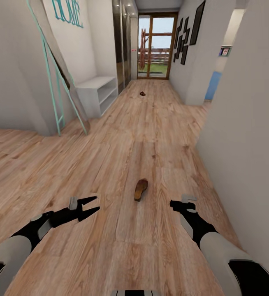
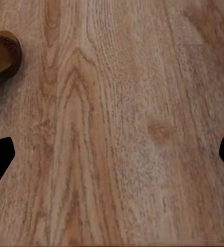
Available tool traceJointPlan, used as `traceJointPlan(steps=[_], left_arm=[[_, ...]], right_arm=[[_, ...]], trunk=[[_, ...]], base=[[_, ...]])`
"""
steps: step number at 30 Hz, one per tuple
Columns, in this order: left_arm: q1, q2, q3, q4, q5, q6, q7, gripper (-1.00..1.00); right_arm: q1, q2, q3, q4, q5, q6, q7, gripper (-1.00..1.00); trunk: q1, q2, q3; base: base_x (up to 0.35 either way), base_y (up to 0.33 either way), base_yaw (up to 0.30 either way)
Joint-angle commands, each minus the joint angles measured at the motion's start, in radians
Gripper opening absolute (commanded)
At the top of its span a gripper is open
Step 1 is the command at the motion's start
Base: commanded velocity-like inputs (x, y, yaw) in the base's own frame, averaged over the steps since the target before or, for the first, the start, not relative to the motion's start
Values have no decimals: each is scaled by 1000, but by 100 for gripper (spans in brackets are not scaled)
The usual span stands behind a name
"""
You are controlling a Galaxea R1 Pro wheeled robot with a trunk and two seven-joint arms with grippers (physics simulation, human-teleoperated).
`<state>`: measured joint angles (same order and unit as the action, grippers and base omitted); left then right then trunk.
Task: Pick up the two gym shoes and the two sandals from the corridor floor and place them onto the hallstand (shoe rack) in the corridor, making sure they are on the rack and not on the floor. Arrange them so the two gym shoes are next to each other and the two sandals are next to each other.
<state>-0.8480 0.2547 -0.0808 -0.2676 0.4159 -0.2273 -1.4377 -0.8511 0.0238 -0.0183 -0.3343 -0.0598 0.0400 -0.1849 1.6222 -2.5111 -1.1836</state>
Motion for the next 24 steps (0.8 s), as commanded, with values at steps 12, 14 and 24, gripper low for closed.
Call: traceJointPlan(steps=[12,14,24], left_arm=[[0,-14,-4,63,14,-9,359,100],[0,-29,-4,64,15,-9,491,100],[0,-69,-3,67,19,-9,957,100]], right_arm=[[-1,1,-2,1,-6,5,-2,100],[-1,1,-1,1,-6,5,-1,100],[-1,2,4,-1,3,4,-1,100]], trunk=[[0,0,-1],[0,0,-1],[0,0,-1]], base=[[1,0,-300],[0,0,-295],[0,0,-72]])
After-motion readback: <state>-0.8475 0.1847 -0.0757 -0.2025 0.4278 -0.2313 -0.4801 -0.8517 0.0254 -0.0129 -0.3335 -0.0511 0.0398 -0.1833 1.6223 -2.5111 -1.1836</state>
